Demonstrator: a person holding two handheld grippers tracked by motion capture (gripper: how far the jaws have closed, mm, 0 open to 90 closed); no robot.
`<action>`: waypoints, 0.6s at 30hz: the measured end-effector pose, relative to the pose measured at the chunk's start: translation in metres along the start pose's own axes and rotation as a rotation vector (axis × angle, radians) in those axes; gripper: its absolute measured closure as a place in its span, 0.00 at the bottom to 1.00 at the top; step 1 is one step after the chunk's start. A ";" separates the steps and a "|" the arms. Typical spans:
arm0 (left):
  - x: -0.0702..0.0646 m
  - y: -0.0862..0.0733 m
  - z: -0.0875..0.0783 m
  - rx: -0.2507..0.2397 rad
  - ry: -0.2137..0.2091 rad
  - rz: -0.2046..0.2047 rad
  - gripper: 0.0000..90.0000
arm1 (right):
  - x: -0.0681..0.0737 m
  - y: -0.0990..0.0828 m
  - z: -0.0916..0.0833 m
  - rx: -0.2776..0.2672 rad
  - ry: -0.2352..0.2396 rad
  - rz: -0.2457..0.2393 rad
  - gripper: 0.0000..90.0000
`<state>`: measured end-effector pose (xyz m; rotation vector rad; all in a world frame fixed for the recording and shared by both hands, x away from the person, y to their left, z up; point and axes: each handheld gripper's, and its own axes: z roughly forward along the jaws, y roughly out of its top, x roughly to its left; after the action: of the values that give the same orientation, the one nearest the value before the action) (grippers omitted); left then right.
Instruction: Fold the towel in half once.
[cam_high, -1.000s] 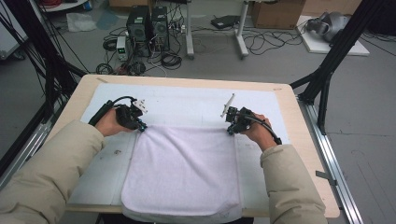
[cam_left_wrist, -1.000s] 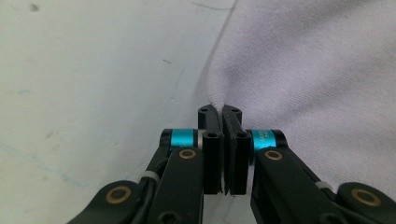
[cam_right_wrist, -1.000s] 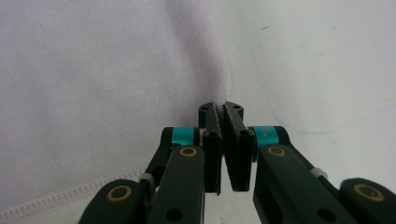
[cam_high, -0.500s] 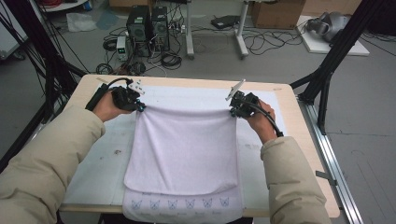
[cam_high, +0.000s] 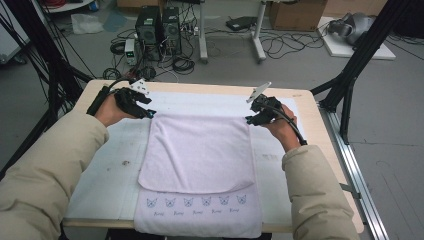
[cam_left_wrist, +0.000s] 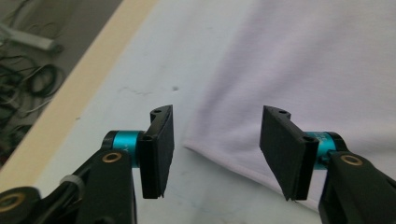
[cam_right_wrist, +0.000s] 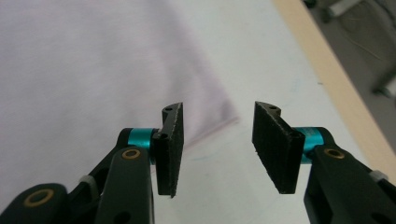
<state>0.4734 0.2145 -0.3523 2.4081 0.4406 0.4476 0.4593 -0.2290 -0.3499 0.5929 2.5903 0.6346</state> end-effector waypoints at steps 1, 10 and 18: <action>-0.005 -0.001 -0.003 -0.013 -0.014 0.019 0.49 | 0.003 -0.001 -0.002 -0.002 0.033 -0.007 0.58; -0.061 -0.013 -0.027 -0.023 -0.174 0.170 0.44 | 0.043 -0.013 -0.020 0.048 0.240 -0.167 0.51; -0.097 -0.026 -0.041 -0.045 -0.301 0.285 0.41 | 0.070 -0.013 -0.031 0.078 0.355 -0.294 0.42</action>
<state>0.3651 0.2150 -0.3583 2.4488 -0.0452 0.2052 0.3829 -0.2158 -0.3512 0.1186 2.9631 0.5850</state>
